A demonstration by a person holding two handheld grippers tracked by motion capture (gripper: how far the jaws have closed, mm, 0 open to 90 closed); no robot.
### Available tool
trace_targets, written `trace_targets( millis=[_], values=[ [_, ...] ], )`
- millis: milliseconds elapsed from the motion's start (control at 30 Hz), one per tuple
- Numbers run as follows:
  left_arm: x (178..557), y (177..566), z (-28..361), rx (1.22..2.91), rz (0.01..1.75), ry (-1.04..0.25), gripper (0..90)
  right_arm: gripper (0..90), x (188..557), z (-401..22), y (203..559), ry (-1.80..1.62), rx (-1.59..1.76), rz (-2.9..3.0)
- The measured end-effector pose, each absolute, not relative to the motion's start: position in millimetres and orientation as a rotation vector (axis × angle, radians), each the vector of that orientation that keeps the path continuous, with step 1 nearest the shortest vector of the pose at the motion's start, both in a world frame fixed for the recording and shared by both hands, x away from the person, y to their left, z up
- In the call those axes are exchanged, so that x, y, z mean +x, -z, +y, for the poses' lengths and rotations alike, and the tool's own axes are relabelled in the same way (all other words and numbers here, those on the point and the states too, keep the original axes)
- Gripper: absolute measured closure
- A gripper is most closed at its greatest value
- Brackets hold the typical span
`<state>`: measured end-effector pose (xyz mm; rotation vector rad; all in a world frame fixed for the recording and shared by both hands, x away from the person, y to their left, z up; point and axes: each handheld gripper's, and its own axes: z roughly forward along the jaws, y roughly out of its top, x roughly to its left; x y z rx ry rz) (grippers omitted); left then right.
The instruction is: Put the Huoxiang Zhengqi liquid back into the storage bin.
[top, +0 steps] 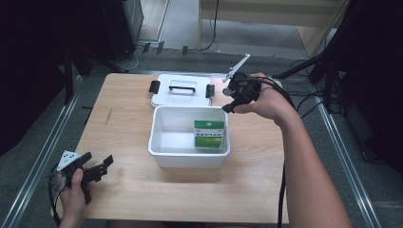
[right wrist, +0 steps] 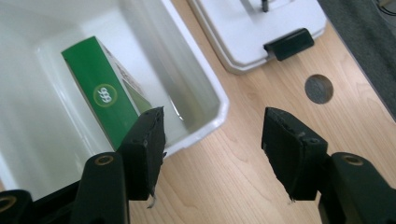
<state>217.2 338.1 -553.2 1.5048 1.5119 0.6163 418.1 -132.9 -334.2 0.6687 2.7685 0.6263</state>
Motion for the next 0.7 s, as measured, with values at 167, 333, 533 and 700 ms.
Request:
trace_targets(
  millis=[167, 333, 533, 700],
  values=[
    [217, 553, 338, 1.506, 1.513, -0.617, 8.8, 39.9, 418, -152, 339, -0.653, 0.753, 2.723],
    [217, 553, 338, 1.503, 1.512, -0.618, 8.8, 37.3, 418, -174, 348, -0.715, 0.87, 2.663],
    [217, 553, 338, 1.507, 1.513, -0.617, 8.8, 32.6, 415, -202, 364, -0.802, 1.045, 2.558],
    [217, 553, 338, 1.502, 1.513, -0.615, 8.8, 26.3, 412, -224, 376, -0.849, 1.155, 2.412]
  ],
)
